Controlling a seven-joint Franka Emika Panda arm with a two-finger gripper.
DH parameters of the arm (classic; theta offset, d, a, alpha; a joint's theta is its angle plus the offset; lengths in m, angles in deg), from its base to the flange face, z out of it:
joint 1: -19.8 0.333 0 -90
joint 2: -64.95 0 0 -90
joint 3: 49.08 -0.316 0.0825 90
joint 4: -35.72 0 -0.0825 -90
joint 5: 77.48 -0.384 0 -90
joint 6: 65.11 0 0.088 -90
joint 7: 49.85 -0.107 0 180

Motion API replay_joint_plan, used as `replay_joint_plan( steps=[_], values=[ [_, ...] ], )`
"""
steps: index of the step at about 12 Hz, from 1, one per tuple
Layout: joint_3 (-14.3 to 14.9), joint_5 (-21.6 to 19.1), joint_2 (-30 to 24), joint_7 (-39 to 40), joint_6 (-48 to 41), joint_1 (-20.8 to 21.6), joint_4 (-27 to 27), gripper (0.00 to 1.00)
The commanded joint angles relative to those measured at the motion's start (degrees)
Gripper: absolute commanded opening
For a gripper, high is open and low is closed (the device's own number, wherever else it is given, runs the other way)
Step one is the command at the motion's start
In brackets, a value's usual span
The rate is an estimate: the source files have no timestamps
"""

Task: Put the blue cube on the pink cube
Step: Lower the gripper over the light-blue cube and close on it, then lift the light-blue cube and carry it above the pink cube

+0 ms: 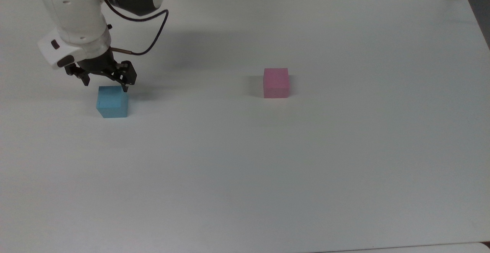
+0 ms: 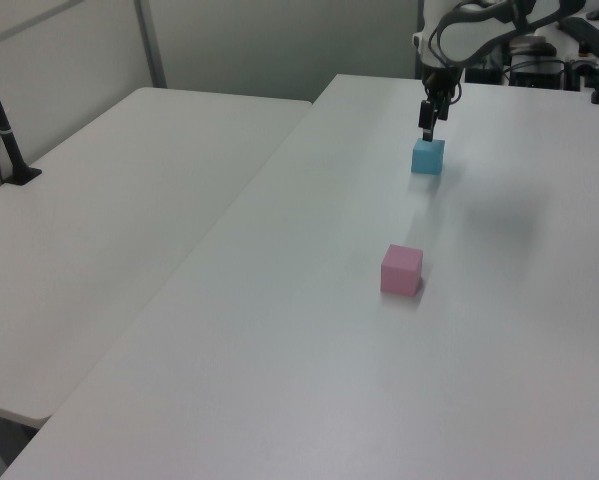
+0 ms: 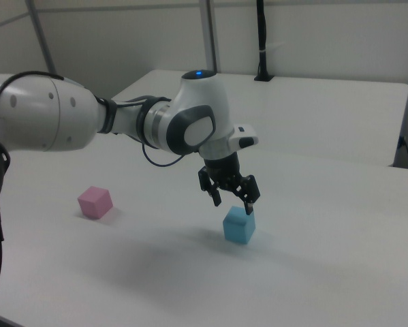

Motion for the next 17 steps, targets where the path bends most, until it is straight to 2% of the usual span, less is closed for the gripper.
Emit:
replay_joint_plan(
  steps=[1,7,8,11,12,15,17],
  values=[
    [0.4,0.3,1.6,-3.2,3.1,0.6,0.3,1.0],
    [0.3,1.5,3.7,-3.1,5.4,0.6,0.5,1.0],
    [0.3,2.6,3.8,-3.1,5.4,0.6,0.5,0.93],
    [0.1,3.0,3.7,-3.2,4.6,0.8,0.4,0.54],
    [-0.1,3.0,2.8,-3.2,4.4,1.0,0.5,0.48],
    [-1.0,2.7,-2.9,-3.3,-1.9,1.6,0.5,0.46],
    [-4.7,2.2,-8.9,-4.4,-8.9,2.2,0.6,0.46]
  ],
)
